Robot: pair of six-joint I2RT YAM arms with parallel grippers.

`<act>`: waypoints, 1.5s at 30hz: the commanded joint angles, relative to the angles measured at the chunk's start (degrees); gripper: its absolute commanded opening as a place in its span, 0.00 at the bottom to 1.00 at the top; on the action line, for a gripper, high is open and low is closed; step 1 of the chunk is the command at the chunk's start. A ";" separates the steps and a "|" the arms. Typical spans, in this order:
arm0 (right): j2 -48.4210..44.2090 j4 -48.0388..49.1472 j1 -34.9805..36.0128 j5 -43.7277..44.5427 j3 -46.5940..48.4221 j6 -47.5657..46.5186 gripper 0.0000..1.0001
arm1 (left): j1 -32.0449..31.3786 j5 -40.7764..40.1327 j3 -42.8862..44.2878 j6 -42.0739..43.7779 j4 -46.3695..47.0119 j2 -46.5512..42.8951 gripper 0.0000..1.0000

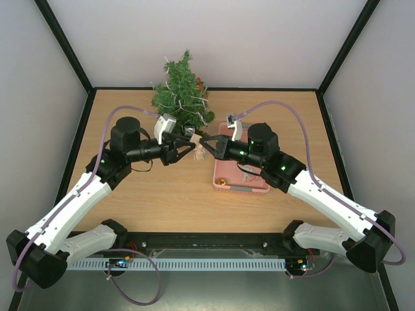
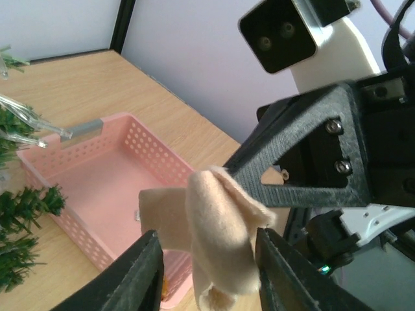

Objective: Decorate the small christmas tree
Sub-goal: Place the decoration item on the Christmas tree.

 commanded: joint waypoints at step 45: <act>-5.39 13.00 0.91 17.12 -0.29 -56.91 0.62 | -0.28 7.50 0.87 -24.58 3.95 -3.52 0.02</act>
